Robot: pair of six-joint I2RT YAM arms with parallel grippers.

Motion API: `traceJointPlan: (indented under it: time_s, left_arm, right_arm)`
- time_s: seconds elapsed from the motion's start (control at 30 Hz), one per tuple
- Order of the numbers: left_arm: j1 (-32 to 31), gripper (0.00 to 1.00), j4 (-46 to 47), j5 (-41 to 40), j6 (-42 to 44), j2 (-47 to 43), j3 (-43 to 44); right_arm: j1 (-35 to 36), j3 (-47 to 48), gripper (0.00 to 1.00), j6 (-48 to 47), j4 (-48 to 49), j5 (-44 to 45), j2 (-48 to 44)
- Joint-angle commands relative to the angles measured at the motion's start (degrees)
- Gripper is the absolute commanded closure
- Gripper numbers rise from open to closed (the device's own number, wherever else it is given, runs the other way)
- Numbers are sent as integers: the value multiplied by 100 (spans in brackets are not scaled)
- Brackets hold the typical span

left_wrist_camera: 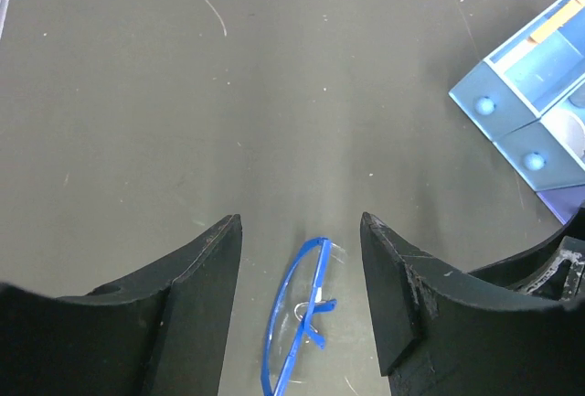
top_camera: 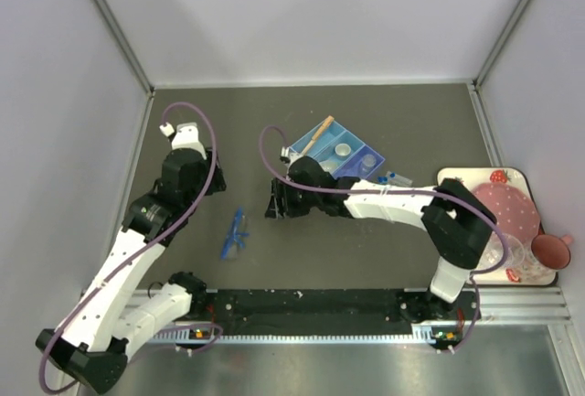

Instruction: Organize the chemistry lab equipment

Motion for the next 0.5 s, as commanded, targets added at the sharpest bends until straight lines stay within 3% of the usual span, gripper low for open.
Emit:
traceJointPlan:
  time_s: [0.0,0.2,0.47]
  left_arm:
    - [307,40,22,59,-111,125,176]
    - [931,40,31,710,-243,64,-35]
    - [1240,40,57,1123,-612,-367,-360]
  right_arm:
    - [179,8,46,718,1367,-251,369]
    - [329,227,47,1342,2151,-497,1002]
    - [575,386,47,1737,2817,-612,1450]
